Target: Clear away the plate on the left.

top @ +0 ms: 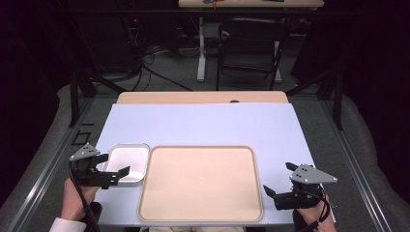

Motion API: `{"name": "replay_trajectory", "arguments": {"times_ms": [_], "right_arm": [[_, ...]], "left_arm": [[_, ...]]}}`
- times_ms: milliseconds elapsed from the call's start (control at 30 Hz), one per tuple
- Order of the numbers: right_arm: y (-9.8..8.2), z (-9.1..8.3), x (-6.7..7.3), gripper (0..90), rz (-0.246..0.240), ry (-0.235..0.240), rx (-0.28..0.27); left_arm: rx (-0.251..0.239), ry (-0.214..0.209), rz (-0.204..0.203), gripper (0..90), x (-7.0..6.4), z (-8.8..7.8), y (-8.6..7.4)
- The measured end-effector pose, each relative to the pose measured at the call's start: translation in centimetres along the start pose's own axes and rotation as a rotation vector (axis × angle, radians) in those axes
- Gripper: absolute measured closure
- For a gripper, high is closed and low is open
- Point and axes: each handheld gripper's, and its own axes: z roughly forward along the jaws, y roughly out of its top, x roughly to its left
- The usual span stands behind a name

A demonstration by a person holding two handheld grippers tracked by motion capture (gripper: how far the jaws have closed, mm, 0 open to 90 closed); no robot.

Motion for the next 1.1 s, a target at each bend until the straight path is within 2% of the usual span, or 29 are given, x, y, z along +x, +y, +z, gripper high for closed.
{"name": "replay_trajectory", "arguments": {"times_ms": [167, 400, 567, 633, 867, 1100], "right_arm": [[0.1, 0.1, 0.0, 0.0, -0.002, 0.003, 0.008], [0.1, 0.1, 0.0, 0.0, -0.004, 0.004, 0.012], [0.2, 0.3, 0.0, 0.0, -0.004, 0.005, 0.022], [0.2, 0.3, 0.0, 0.0, -0.004, 0.006, 0.023], [0.1, 0.3, 0.0, 0.2, -0.008, 0.009, 0.024], [0.2, 0.3, 0.1, 1.3, -0.008, 0.006, 0.031]], "left_arm": [[0.047, 0.012, -0.02, 0.9, 0.9, 0.4, 1.0], [0.078, 0.015, -0.033, 0.0, 1.7, 0.9, 1.9], [0.117, 0.019, -0.046, 0.0, 2.7, 1.7, 2.5], [0.128, 0.031, -0.054, 0.0, 3.1, 2.0, 2.7], [0.157, 0.057, -0.076, 0.0, 3.9, 2.9, 2.8], [0.189, 0.073, -0.117, 0.3, 5.4, 3.8, 2.4]]}}
